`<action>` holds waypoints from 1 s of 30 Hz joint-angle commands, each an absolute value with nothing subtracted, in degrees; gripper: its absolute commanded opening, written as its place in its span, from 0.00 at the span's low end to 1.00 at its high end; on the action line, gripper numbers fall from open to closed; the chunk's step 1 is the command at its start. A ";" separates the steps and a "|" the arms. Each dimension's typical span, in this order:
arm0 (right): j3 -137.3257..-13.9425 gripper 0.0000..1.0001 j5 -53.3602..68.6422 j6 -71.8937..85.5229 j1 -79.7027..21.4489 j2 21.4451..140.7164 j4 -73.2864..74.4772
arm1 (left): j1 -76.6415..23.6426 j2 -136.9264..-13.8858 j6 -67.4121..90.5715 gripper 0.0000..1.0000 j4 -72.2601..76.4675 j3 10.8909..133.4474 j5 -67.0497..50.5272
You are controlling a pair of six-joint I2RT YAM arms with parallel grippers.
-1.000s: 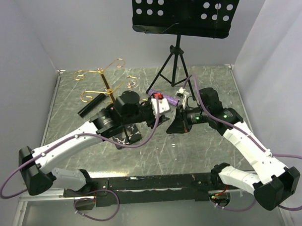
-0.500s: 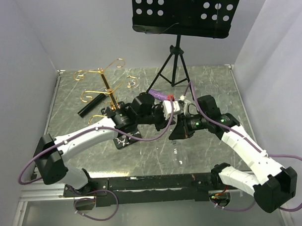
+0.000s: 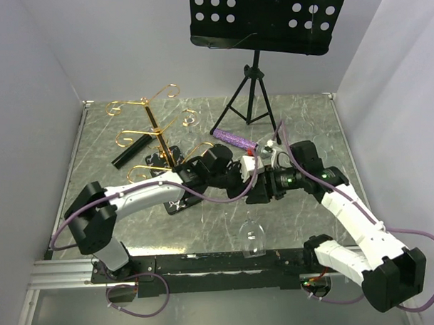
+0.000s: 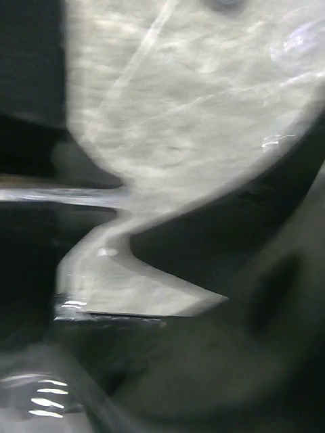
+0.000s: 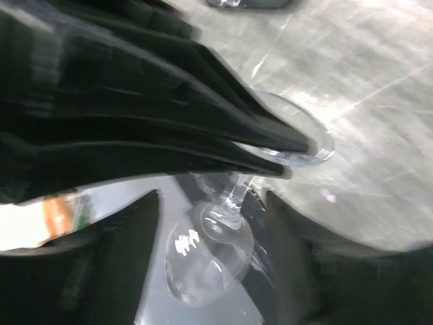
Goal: Take the wine glass off the wine glass rack
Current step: Place the wine glass at the center of the board.
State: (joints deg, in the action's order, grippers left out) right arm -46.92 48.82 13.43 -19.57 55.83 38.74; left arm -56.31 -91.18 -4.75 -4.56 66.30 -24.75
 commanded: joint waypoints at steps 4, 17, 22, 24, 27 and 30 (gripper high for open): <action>-53.69 0.95 44.83 3.88 -15.65 52.12 47.80 | -56.51 -94.39 -0.97 0.01 -2.46 68.02 -31.99; -63.02 1.00 43.85 -13.43 -12.13 45.80 54.49 | -51.07 -98.61 3.51 0.01 -5.80 74.35 -42.61; -60.83 1.00 47.63 -29.93 -12.22 41.06 57.30 | -49.66 -100.63 7.02 0.01 -4.05 75.58 -47.37; -57.85 1.00 47.29 -40.11 -12.48 37.72 57.83 | -49.66 -101.25 8.34 0.01 -3.34 75.94 -47.99; -53.71 1.00 46.76 -53.04 -13.01 33.24 58.44 | -49.05 -101.86 10.28 0.01 -2.73 76.55 -49.13; -50.90 1.00 47.89 -64.65 -13.53 30.33 61.07 | -48.25 -101.78 12.56 0.01 -1.85 76.55 -49.92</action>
